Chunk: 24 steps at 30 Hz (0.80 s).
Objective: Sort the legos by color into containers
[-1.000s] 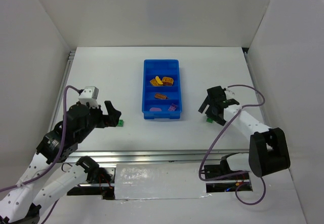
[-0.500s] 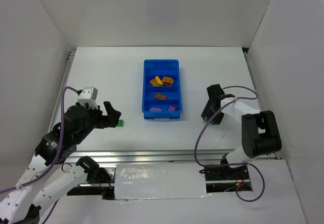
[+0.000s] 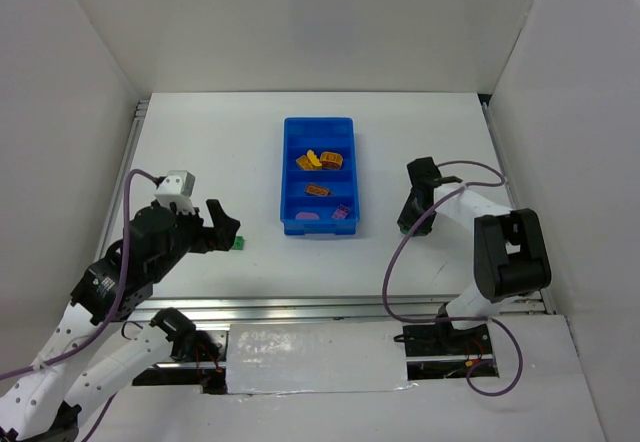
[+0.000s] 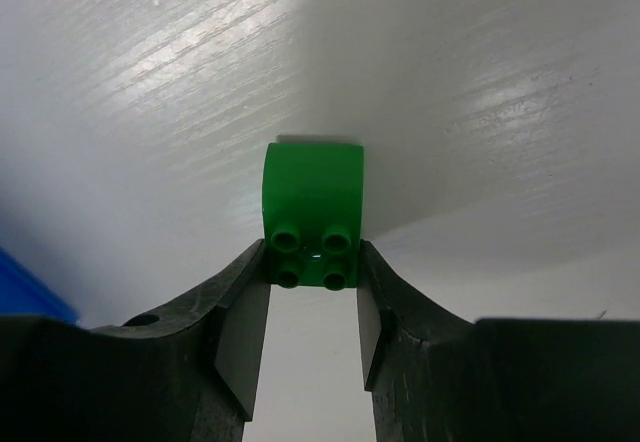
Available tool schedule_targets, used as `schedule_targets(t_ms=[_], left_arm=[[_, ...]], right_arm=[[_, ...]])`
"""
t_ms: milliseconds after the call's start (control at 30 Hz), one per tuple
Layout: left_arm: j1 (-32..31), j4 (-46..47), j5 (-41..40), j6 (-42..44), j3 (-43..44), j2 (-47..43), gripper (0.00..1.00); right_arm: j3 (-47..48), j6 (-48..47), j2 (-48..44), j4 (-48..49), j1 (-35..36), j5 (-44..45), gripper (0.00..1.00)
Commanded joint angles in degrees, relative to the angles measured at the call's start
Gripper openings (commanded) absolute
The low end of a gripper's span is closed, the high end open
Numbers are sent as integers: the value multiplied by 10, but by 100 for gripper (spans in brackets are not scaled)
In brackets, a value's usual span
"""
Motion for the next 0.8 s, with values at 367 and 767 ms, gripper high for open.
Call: schedule_targets(t_ms=[367, 767], left_arm=[[2, 4, -54, -9, 6, 4, 100], [6, -5, -77, -18, 8, 20, 100]], right_arm=[[291, -102, -8, 63, 101, -55, 0], [789, -189, 377, -41, 138, -94, 3]])
